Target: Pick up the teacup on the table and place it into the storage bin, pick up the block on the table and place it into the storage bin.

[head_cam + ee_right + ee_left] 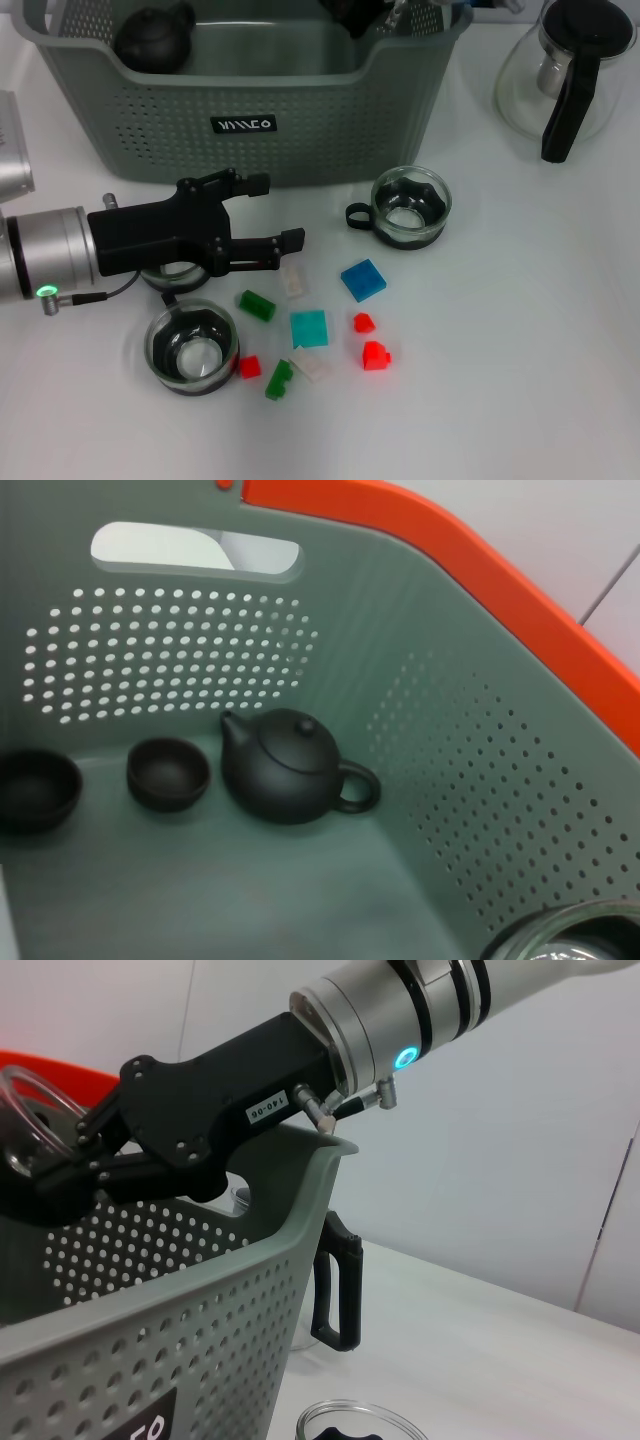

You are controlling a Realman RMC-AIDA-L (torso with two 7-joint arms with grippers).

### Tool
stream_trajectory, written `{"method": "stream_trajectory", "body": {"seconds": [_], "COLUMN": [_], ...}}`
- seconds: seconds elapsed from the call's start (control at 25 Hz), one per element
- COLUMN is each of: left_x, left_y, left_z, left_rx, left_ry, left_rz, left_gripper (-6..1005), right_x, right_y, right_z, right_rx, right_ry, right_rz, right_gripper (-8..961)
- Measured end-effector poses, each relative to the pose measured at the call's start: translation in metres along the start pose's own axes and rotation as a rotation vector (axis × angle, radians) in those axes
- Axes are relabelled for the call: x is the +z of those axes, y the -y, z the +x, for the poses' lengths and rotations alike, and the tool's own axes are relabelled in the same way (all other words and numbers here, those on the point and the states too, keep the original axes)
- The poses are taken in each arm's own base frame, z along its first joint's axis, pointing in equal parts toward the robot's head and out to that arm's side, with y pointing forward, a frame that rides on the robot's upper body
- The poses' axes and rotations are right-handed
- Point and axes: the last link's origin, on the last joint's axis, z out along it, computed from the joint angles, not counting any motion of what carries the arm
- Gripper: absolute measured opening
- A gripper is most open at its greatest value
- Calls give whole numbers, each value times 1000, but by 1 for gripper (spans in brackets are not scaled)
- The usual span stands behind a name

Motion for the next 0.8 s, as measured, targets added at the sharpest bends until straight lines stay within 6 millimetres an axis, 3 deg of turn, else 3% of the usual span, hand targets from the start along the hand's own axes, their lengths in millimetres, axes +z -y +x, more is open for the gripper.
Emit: {"method": "stream_trajectory", "body": {"seconds": [0.52, 0.8], "left_x": [0, -2], "left_y": [2, 3], "left_z": [2, 2], "left_rx": [5, 0], "left_ry": [-9, -23], "left_rz": [9, 24], "left_gripper": [914, 914], "right_x": [-6, -14], "right_y": [2, 7], "right_z": [1, -4], "right_rx": [-1, 1], "right_ry": [0, 36], "right_rz": [15, 49], "right_gripper": [163, 408]}}
